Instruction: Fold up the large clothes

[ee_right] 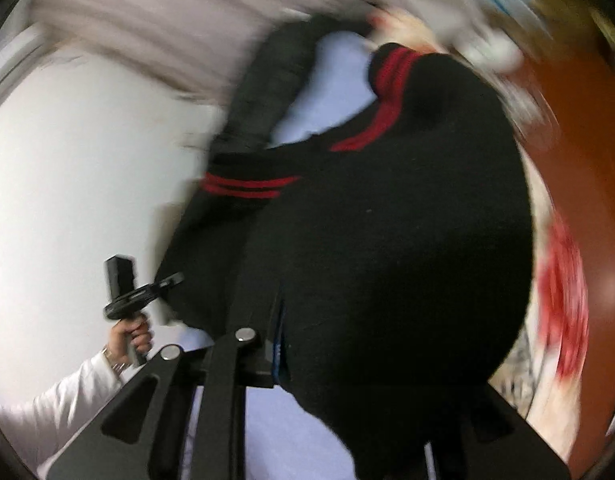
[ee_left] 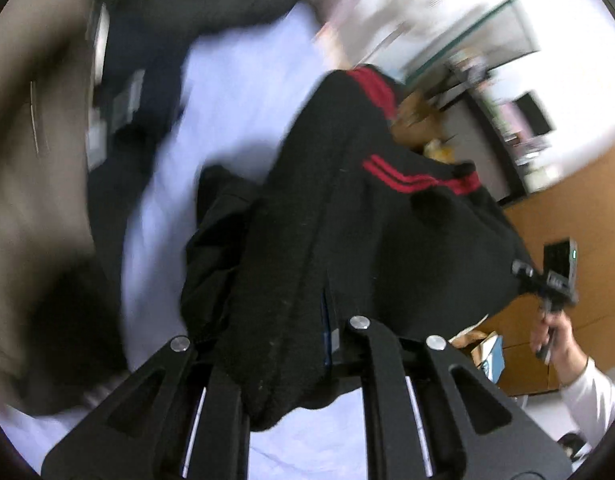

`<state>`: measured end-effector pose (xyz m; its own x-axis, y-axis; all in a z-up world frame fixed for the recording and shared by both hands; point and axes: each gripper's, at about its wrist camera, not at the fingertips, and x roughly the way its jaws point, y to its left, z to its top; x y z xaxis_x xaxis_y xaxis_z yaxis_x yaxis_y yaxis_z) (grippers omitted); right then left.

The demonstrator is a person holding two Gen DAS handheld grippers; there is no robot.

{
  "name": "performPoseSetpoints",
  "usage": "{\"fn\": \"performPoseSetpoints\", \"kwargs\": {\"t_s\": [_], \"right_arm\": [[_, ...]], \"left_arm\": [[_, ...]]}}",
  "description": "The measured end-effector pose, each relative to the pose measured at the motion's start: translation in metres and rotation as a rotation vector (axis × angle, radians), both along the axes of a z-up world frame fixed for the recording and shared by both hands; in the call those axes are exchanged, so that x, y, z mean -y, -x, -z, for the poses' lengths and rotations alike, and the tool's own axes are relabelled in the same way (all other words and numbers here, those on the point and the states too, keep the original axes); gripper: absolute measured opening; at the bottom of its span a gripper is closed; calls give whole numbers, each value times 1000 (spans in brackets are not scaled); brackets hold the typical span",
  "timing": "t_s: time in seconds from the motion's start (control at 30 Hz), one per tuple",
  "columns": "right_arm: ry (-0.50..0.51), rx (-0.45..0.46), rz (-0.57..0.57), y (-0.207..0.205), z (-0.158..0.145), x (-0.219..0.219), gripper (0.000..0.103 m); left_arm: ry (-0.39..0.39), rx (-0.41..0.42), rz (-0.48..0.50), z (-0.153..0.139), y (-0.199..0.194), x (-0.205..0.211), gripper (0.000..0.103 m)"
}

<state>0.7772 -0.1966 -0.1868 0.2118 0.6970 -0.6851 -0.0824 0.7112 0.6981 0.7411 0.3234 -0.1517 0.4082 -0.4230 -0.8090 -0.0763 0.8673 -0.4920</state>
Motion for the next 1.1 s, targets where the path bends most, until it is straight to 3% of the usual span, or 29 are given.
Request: {"fn": "performPoseSetpoints", "kwargs": {"t_s": [0.07, 0.13, 0.27, 0.3, 0.4, 0.57, 0.7, 0.8, 0.93, 1.0, 1.03, 1.1], "right_arm": [[-17, -60, 79, 22, 57, 14, 24], [-130, -54, 168, 39, 83, 33, 37], [-147, -44, 136, 41, 78, 38, 53], [-125, -52, 124, 40, 72, 40, 70], [-31, -12, 88, 38, 39, 56, 90], [75, 81, 155, 49, -2, 106, 91], [113, 164, 102, 68, -28, 100, 91], [56, 158, 83, 77, -26, 79, 91], [16, 135, 37, 88, -15, 47, 91], [3, 123, 28, 90, -3, 33, 91], [-4, 112, 26, 91, 1, 28, 91], [-11, 100, 19, 92, 6, 18, 91]], "left_arm": [[-63, -63, 6, 51, 9, 12, 10], [-25, -51, -64, 74, 20, -3, 11], [39, -54, -66, 84, 30, -21, 24], [38, -65, -55, 82, 32, -21, 24], [1, -93, -16, 71, 35, -13, 27], [-164, -108, 149, 38, 45, 35, 44], [-210, -94, 176, 29, 44, 44, 46], [-200, -89, 153, 32, 41, 42, 55], [-247, -77, 156, 42, 31, 40, 70], [-267, -74, 173, 44, 27, 41, 92], [-296, -65, 182, 46, 25, 42, 97], [-324, -62, 197, 50, 20, 41, 97]]}}
